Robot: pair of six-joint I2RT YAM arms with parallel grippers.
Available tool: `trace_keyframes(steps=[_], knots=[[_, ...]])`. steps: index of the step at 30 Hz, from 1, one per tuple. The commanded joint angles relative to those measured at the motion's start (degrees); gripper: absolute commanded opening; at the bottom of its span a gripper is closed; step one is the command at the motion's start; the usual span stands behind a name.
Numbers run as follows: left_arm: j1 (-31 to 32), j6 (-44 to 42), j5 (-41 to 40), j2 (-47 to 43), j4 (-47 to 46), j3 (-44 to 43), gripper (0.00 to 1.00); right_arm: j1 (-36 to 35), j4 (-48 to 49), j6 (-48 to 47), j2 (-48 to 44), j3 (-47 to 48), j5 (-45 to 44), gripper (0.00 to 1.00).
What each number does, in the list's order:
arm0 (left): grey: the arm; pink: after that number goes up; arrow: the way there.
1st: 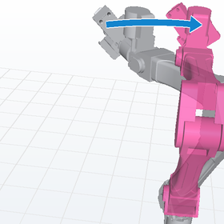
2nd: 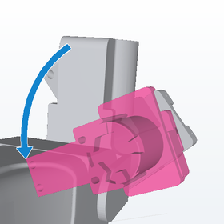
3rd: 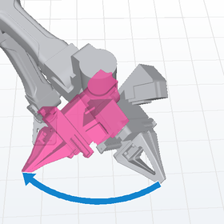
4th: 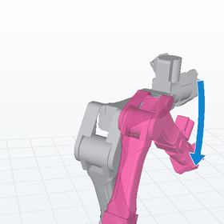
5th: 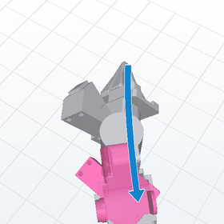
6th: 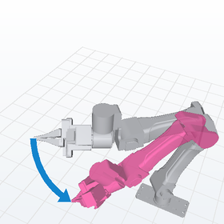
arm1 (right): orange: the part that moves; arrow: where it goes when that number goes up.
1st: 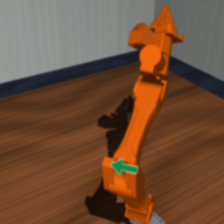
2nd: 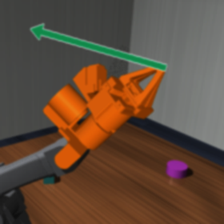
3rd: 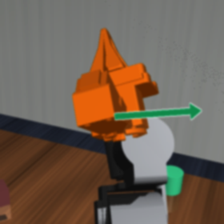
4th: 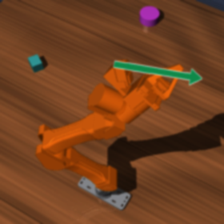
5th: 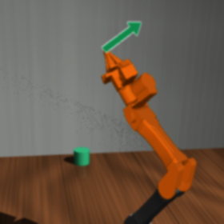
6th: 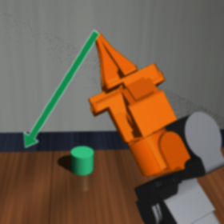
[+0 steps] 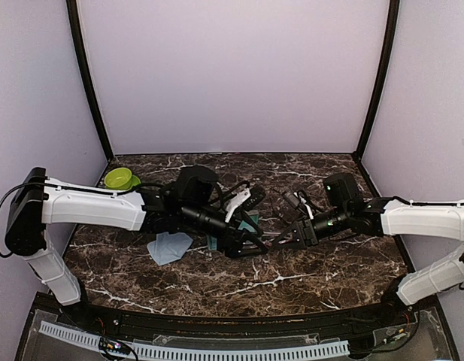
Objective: Organize the sunglasses
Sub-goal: Pass from the right arm to the left
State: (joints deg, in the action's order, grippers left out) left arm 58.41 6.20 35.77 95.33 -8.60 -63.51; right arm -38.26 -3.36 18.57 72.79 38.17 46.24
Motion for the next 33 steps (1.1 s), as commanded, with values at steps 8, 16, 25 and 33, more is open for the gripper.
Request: trace_keyframes(steps=[8,16,25,33], knots=[[0.85,-6.19,-9.11,-2.99,0.81,-0.43,0.74,0.12,2.75,1.79,-0.25,-0.21,0.22,0.3],[2.34,-21.95,-15.56,-6.31,2.9,1.85,0.76,0.12,0.13,5.4,1.67,2.56,0.18,0.3],[7.26,-35.35,-21.96,-4.12,5.8,1.8,0.75,0.11,-0.62,11.26,3.18,4.34,0.94,0.3],[9.86,-39.56,-35.89,1.43,7.69,-2.32,0.74,0.02,-0.62,12.28,3.65,3.52,1.34,0.29]])
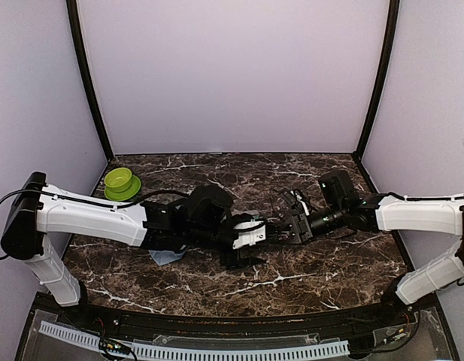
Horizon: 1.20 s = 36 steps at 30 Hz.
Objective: Organize the sunglasses
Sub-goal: Pass from the right arm to the left
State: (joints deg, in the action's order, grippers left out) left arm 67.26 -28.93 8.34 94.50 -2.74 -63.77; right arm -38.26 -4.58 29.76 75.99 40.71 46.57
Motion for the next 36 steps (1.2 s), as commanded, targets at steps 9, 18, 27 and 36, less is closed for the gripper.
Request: trace_keyframes(steps=[9,18,27,36], knots=[[1.63,-4.65,-6.75,-0.54,-2.63,0.86,0.71,0.0,0.36,0.23,1.73,0.11,0.48,0.29],[1.63,-5.62,-8.19,-4.23,-6.26,4.41,0.74,-0.06,1.23,0.65,2.41,0.61,0.82,0.29],[1.62,-6.8,-13.44,1.74,-1.61,0.47,0.79,-0.16,1.6,1.27,1.8,0.19,0.85,0.29],[1.63,-6.83,-17.09,6.31,-3.41,-0.92,0.72,-0.37,3.09,2.15,1.72,-0.67,1.22,0.29]])
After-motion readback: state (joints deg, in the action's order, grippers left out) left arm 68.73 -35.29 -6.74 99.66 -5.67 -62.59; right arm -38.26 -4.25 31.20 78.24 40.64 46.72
